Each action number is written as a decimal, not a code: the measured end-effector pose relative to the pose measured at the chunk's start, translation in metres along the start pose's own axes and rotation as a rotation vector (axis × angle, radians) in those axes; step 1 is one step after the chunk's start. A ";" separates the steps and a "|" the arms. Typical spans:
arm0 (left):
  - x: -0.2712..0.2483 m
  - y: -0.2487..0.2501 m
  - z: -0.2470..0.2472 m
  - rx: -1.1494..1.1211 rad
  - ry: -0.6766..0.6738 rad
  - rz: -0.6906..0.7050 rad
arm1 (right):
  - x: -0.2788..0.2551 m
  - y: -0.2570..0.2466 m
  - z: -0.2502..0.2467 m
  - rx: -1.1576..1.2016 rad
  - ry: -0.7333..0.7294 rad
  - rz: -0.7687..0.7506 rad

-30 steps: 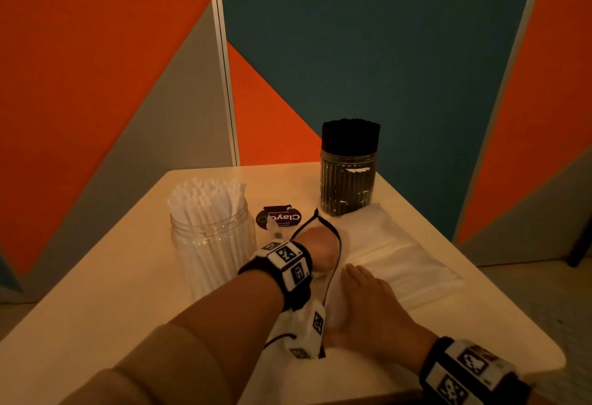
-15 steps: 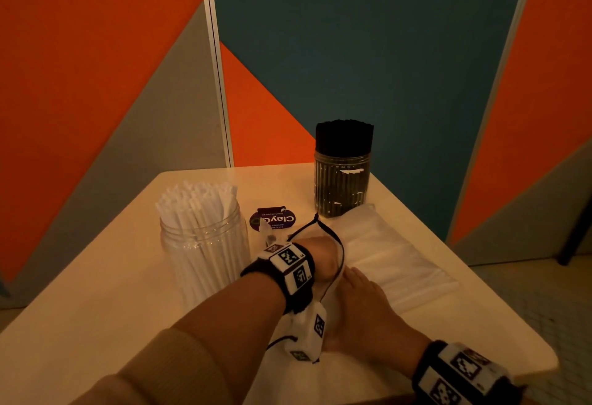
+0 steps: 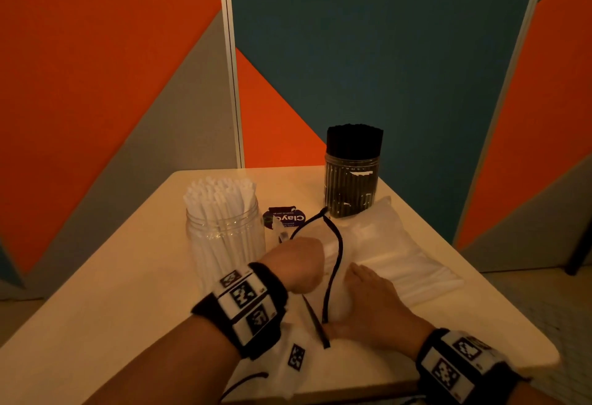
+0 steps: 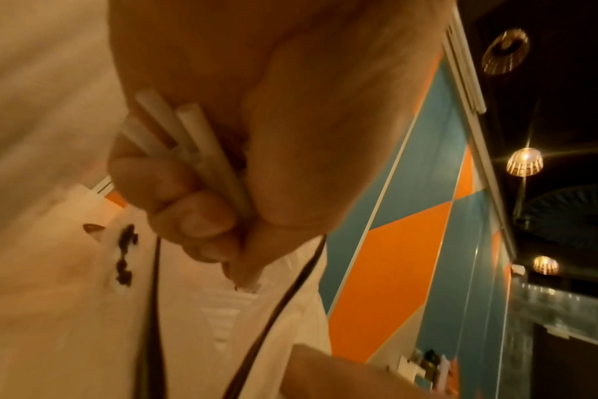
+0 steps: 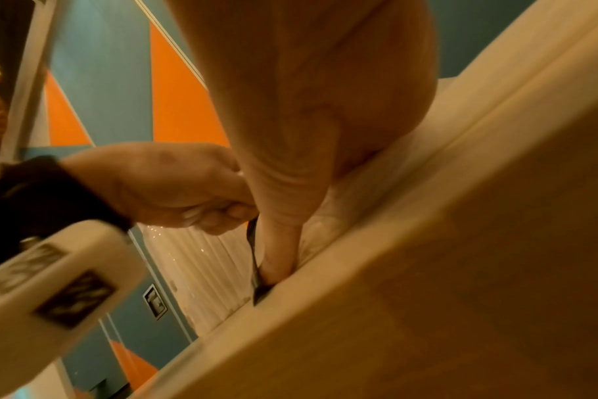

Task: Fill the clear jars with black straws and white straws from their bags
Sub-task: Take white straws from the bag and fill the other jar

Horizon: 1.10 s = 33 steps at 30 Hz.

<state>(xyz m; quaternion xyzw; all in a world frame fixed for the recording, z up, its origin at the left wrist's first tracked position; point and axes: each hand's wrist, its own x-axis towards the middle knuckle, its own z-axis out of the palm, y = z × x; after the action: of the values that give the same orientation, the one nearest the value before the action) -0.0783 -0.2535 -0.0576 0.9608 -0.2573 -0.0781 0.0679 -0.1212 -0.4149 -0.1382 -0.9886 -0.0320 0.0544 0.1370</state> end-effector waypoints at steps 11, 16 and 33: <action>-0.138 -0.062 -0.033 -0.097 0.063 -0.049 | -0.005 -0.014 -0.010 -0.023 0.030 0.102; -0.160 -0.075 -0.029 -0.243 0.100 -0.066 | -0.017 -0.025 -0.041 0.454 -0.015 -0.015; -0.122 -0.056 -0.008 -0.484 0.218 0.084 | -0.011 -0.086 -0.113 1.242 0.553 -0.345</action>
<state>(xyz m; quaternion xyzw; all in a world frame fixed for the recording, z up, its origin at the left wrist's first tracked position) -0.1545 -0.1433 -0.0455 0.9078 -0.2621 -0.0302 0.3260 -0.1227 -0.3637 -0.0053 -0.6855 -0.1155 -0.2134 0.6864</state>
